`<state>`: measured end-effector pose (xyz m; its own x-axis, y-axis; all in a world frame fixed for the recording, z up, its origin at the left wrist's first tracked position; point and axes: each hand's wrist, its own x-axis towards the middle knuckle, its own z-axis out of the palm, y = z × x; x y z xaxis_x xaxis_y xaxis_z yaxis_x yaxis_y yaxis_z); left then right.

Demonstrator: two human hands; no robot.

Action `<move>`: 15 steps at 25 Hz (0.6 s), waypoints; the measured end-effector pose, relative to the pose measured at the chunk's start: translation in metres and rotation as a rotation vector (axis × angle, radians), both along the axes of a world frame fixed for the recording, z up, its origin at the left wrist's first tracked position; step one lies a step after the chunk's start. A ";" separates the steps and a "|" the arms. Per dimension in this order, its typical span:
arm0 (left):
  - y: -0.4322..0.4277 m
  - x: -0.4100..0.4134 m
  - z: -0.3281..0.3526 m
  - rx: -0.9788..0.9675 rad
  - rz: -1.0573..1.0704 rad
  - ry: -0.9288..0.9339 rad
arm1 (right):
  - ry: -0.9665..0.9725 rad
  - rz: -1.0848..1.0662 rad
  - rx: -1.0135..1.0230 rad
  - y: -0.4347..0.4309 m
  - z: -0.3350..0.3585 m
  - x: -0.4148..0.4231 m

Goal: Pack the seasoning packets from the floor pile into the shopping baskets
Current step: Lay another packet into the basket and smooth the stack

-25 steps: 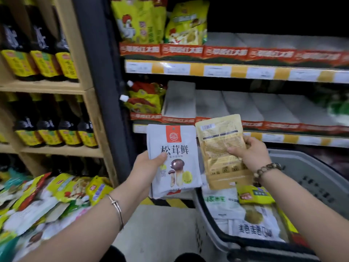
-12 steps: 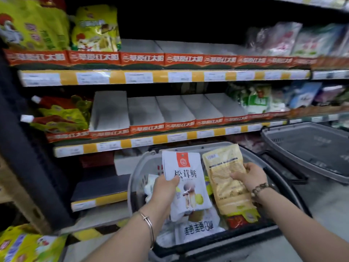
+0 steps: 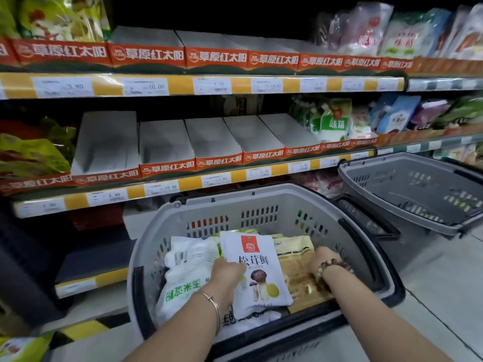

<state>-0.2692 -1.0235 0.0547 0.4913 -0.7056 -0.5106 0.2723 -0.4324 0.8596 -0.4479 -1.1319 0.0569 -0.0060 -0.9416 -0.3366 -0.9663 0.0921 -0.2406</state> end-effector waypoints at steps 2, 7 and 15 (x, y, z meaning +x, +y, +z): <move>0.003 0.000 -0.004 -0.011 -0.016 -0.062 | 0.040 -0.001 0.010 0.000 0.002 0.001; 0.007 0.021 0.004 0.007 -0.250 -0.406 | -0.024 0.088 -0.106 -0.001 -0.006 0.001; -0.006 -0.014 -0.008 0.142 -1.050 -1.128 | -0.092 0.501 0.102 0.001 -0.019 0.008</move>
<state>-0.2835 -1.0293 0.0465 -0.0140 -0.9478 -0.3187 -0.9349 -0.1006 0.3403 -0.4396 -1.1308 0.0381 0.4710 -0.7837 -0.4049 -0.8731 -0.3487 -0.3407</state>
